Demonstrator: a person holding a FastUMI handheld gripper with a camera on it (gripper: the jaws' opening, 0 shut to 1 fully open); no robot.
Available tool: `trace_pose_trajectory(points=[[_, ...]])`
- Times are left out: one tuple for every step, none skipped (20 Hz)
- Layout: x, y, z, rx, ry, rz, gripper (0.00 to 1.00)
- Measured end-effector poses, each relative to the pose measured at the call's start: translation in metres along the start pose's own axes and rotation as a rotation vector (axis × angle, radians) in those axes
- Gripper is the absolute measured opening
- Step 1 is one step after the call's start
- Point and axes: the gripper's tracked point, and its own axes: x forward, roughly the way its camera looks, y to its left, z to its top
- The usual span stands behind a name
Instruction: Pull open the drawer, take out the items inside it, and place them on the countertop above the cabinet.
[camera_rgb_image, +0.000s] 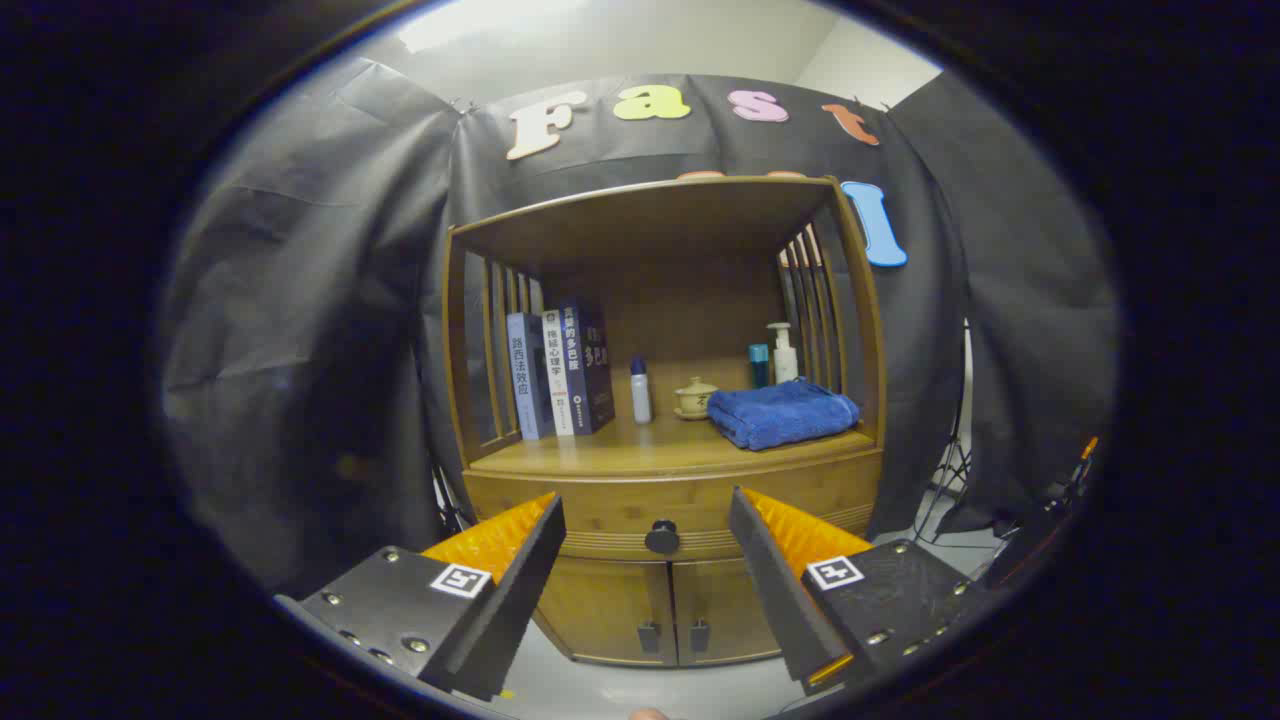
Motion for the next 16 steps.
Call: trace_pose_trajectory(points=[[0.000, 0.001, -0.001, -0.006, -0.001, 0.002, 0.99], [0.001, 0.004, -0.001, -0.009, -0.002, 0.006, 0.99], [0.002, 0.007, -0.002, -0.011, -0.002, 0.015, 0.99], [0.003, 0.010, -0.002, -0.012, -0.002, 0.022, 0.99], [0.004, 0.011, -0.004, -0.015, 0.000, 0.024, 0.99], [0.004, 0.014, -0.004, -0.019, 0.002, 0.027, 0.99], [0.005, 0.016, -0.005, -0.025, 0.002, 0.030, 0.99], [0.006, 0.017, -0.006, -0.028, 0.004, 0.033, 0.99], [0.007, 0.017, -0.008, -0.027, 0.008, 0.035, 0.99], [0.008, 0.018, -0.008, -0.022, 0.009, 0.038, 0.99], [0.008, 0.019, -0.008, -0.015, 0.008, 0.039, 0.99], [0.009, 0.019, -0.006, -0.012, 0.004, 0.039, 0.99], [0.009, 0.018, -0.005, -0.006, -0.002, 0.037, 0.99], [0.010, 0.017, -0.003, 0.000, -0.011, 0.036, 0.99], [0.012, 0.016, -0.002, 0.005, -0.017, 0.036, 0.99], [0.014, 0.015, -0.001, 0.007, -0.020, 0.034, 0.99]])
